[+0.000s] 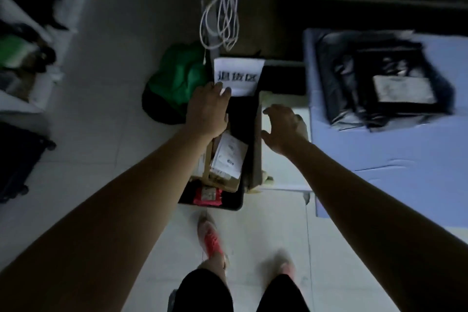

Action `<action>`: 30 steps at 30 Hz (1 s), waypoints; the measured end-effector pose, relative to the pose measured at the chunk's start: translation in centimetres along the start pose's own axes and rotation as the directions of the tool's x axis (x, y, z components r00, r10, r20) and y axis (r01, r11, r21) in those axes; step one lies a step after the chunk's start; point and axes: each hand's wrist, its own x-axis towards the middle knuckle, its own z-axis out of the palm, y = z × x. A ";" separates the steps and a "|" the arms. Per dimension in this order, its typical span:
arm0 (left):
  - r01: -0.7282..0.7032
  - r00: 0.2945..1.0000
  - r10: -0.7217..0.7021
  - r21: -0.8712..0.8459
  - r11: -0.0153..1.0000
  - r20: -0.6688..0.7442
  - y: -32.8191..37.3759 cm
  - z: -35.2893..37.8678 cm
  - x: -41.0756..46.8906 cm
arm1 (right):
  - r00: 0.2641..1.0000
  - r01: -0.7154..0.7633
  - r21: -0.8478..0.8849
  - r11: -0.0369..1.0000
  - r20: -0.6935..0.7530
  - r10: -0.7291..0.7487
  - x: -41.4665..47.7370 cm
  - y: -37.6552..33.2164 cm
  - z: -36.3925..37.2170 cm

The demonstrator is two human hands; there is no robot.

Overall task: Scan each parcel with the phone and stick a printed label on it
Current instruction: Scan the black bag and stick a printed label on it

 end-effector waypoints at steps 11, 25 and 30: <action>-0.021 0.997 0.024 0.034 0.999 -0.079 21.6 -15.1 -2.5 | 0.990 -0.068 0.019 0.998 -0.125 0.070 -13.8 17.6 -15.4; 0.082 0.994 -0.075 -0.085 0.993 0.084 32.2 -10.4 4.4 | 0.991 -0.130 0.054 0.990 -0.030 0.131 -10.8 31.8 -16.8; 0.255 0.957 -0.153 -0.458 0.852 0.247 32.8 -5.3 10.6 | 0.982 -0.187 0.168 0.968 0.015 0.187 -3.6 34.3 -14.8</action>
